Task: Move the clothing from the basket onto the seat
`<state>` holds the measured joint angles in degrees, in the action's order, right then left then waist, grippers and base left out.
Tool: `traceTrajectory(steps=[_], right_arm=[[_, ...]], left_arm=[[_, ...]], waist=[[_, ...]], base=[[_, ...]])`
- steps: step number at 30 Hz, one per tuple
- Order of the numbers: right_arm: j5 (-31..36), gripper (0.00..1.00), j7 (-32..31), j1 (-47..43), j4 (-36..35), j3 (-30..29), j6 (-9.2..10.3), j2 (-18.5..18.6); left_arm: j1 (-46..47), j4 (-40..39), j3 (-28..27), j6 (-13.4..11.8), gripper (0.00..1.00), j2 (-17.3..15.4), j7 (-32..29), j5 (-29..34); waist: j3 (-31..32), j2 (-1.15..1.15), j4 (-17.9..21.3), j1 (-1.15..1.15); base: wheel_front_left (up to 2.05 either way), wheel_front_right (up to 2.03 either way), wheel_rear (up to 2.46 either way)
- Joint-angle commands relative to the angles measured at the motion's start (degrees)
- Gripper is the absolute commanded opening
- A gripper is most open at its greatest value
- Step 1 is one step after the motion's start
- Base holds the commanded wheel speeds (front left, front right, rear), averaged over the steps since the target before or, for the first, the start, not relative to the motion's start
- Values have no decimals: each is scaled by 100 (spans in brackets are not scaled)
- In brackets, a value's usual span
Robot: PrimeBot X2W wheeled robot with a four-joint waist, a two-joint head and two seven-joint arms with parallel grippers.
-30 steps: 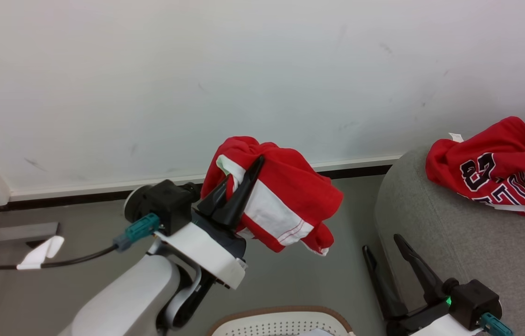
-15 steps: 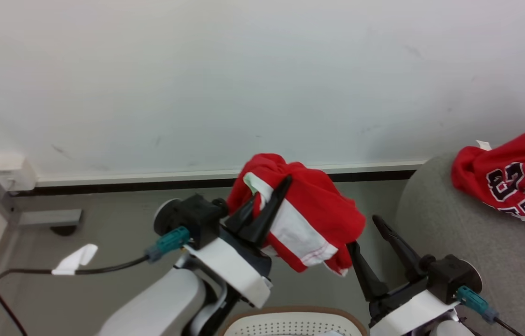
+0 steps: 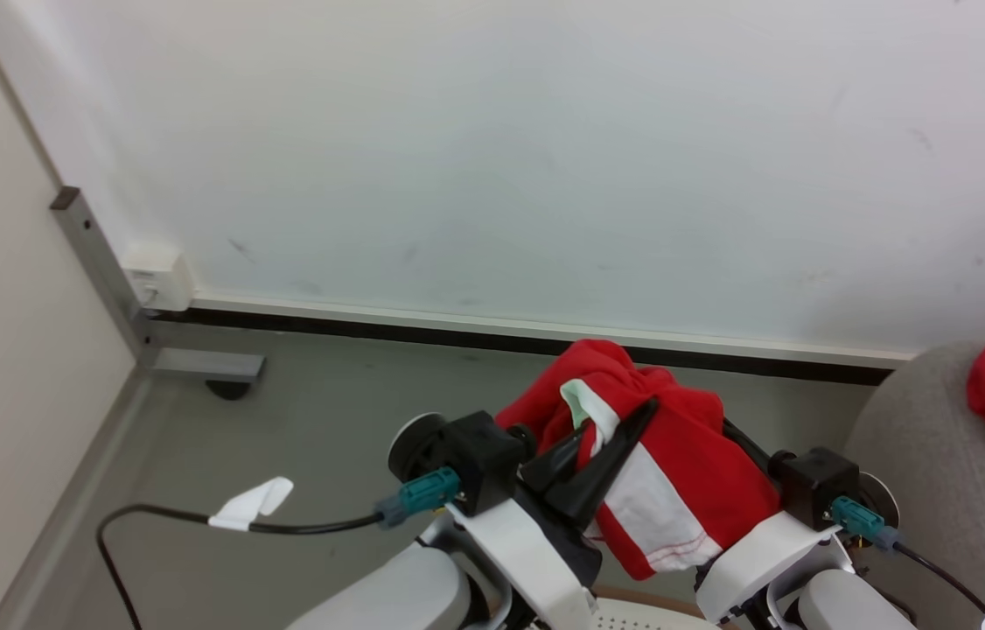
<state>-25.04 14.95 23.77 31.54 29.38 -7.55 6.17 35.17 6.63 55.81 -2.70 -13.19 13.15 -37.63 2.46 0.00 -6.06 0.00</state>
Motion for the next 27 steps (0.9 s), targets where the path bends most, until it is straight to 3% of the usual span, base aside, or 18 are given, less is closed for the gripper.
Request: traceTrajectory(steps=[1,7,8,9,27], right_arm=[[-81,100,12,102,70,23,13,43],[-241,100,12,297,242,258,13,84],[-269,55,12,328,227,281,13,93],[-311,0,13,352,197,325,13,103],[-826,0,13,232,-301,580,13,278]], left_arm=[[-65,-22,20,21,0,20,-15,-30],[-101,-66,126,64,0,56,-74,-81],[-104,-67,129,71,0,55,-74,-94],[-105,-58,131,65,0,48,-82,-108],[-179,214,-96,-60,0,-114,33,-240]], waist=[[41,0,-146,0],[52,0,-305,0],[50,0,-320,0],[48,0,-334,0],[12,0,-118,0]], base=[[0,0,0],[0,0,0],[0,0,0],[0,0,0],[0,0,0]])
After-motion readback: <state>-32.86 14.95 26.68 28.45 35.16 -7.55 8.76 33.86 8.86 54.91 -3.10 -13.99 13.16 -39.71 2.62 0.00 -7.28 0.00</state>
